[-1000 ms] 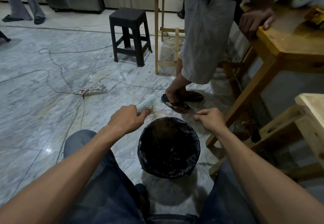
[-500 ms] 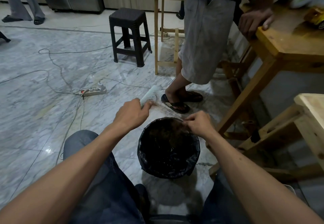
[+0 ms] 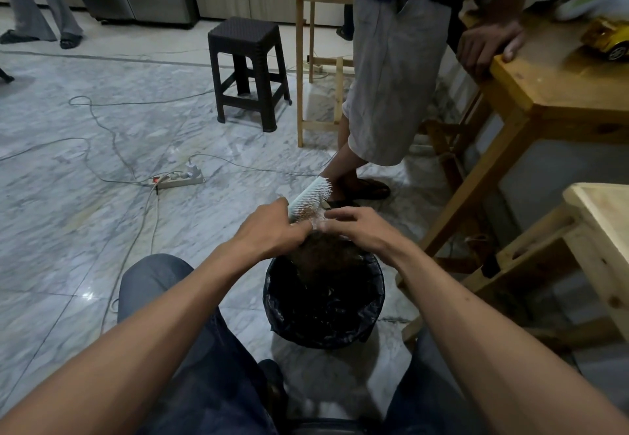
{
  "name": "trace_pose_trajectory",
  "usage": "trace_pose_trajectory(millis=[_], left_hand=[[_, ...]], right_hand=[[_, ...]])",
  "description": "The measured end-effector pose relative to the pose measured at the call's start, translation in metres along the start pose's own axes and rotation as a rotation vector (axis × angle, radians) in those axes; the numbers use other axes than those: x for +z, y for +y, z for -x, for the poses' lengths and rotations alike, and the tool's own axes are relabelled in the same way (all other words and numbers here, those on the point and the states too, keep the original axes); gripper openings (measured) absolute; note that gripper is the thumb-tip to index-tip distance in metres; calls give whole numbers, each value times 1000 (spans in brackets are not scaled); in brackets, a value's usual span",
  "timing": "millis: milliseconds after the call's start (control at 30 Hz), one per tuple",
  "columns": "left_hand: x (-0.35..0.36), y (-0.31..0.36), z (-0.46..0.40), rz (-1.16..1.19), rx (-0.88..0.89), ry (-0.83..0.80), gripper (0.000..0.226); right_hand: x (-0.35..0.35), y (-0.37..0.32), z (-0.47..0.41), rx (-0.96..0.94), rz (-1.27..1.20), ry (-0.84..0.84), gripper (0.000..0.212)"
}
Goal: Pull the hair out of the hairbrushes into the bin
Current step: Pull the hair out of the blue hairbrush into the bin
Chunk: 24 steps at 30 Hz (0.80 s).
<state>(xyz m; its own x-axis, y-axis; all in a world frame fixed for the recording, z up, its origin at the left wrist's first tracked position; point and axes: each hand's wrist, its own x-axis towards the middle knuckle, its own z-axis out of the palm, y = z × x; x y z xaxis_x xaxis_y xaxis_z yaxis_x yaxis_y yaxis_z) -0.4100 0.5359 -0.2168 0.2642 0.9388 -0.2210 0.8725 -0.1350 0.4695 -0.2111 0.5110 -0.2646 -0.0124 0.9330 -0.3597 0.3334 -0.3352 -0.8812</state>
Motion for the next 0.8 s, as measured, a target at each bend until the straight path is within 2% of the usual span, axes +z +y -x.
trace_pose_trajectory(millis=[100,133,233,333,400,467,567,633,700,800], left_hand=[[-5,3,5,38,18,-85,33],[-8,2,6,47,21,-96,27],[-13,-5,6,111,-15,-49,12],[-21,-13,5,172,-66,55,7],[-23,-16,2,155,-61,60,8],[-21,-17,1,136,-47,31,8],[-12,-12,2,113,-3,-7,14],[-6,-7,4,80,32,-19,14],[-2,-3,4,23,73,-17,13],[2,2,3,-16,126,-8,14]], right_hand=[[7,5,-6,-76,28,141,14],[8,9,-9,-67,58,200,9],[2,27,-15,50,162,308,16],[-12,48,-9,185,191,379,9],[-18,51,0,203,148,339,18],[-17,46,6,182,133,199,25],[-12,30,6,117,112,68,51],[-9,17,2,55,15,114,54],[-5,5,-2,10,-113,163,47],[1,-5,-8,-32,-180,202,41]])
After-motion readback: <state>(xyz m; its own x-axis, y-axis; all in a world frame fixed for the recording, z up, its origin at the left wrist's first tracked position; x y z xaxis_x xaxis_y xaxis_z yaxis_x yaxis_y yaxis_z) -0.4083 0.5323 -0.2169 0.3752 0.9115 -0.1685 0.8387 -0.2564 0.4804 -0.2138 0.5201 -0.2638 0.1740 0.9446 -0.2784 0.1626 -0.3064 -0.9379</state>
